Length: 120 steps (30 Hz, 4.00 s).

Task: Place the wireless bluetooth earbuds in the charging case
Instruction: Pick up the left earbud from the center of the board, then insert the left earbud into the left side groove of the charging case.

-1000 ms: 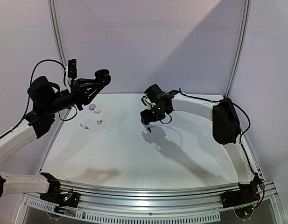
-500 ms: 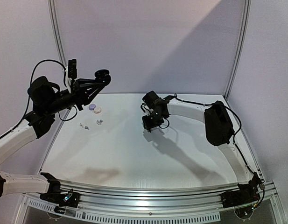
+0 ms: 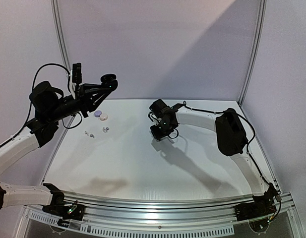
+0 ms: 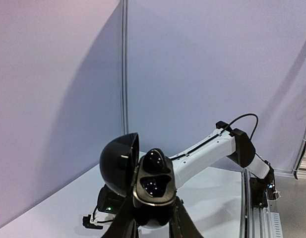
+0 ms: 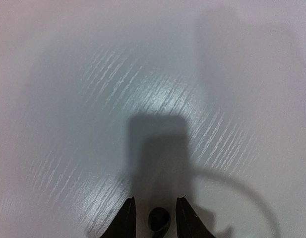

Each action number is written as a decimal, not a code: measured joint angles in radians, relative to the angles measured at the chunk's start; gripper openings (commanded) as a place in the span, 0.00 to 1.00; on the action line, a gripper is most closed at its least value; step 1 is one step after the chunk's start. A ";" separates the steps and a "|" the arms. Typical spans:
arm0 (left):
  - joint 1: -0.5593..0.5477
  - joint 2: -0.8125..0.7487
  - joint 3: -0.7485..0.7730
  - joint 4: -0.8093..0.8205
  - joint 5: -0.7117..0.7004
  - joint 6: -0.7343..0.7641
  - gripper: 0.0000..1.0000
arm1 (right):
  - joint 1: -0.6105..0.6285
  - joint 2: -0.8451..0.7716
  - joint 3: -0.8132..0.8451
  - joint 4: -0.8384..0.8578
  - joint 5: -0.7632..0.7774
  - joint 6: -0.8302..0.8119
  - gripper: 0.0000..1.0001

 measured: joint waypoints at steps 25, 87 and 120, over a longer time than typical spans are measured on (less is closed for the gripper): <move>0.000 0.000 -0.055 0.010 -0.044 0.053 0.00 | 0.022 -0.080 -0.103 0.067 0.059 -0.057 0.07; -0.169 0.092 -0.159 0.327 -0.513 0.273 0.00 | 0.319 -0.536 -0.238 0.946 -0.024 -0.542 0.00; -0.169 0.100 -0.155 0.277 -0.521 0.265 0.00 | 0.325 -0.526 -0.337 1.063 0.034 -0.714 0.07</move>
